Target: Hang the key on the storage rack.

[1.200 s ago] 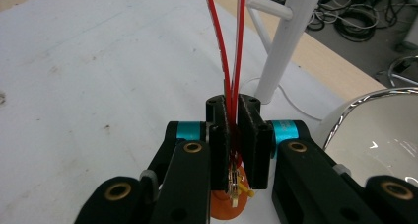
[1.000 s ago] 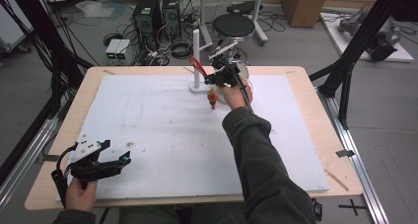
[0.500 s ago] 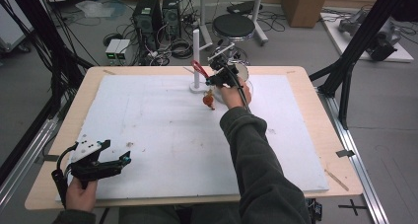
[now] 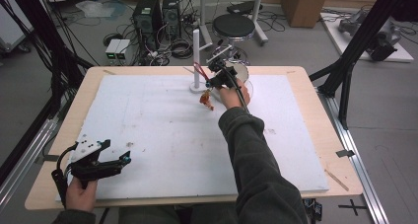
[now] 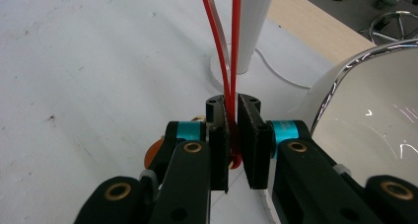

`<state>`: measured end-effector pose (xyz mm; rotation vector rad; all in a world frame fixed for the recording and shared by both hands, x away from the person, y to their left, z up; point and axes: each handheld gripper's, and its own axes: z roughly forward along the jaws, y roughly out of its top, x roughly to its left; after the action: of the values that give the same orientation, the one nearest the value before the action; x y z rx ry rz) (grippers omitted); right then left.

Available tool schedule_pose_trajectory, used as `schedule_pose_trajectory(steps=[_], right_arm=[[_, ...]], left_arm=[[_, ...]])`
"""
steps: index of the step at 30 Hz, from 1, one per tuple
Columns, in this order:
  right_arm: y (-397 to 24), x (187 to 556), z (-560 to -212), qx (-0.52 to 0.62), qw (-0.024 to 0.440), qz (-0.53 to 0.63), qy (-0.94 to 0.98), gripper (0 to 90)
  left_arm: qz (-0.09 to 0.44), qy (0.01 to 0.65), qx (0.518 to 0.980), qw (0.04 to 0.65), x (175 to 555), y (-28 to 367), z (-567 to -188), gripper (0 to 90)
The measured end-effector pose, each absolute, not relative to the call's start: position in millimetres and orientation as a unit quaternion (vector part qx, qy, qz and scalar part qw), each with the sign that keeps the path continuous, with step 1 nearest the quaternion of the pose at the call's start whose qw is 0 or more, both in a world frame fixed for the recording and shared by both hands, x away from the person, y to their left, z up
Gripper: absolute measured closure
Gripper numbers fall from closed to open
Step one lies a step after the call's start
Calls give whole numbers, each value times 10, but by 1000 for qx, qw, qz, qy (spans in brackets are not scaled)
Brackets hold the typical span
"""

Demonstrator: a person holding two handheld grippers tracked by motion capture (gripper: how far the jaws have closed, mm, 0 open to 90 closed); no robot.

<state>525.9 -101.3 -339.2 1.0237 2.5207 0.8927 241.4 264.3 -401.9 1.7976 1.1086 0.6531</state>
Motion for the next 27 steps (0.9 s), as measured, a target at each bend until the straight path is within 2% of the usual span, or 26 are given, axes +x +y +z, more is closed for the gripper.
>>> schedule_pose_trajectory(steps=[8,12,27], right_arm=[[-1020,5260,-3400,354,132,313,871,821],[-1030,5258,-3395,358,128,320,868,779],[-1145,5205,-3288,350,106,369,854,714]], left_arm=[[265,448,727,449,2412,2640,-4016,197],[264,449,726,449,2412,2638,-4018,198],[264,448,726,450,2410,2633,-4018,197]])
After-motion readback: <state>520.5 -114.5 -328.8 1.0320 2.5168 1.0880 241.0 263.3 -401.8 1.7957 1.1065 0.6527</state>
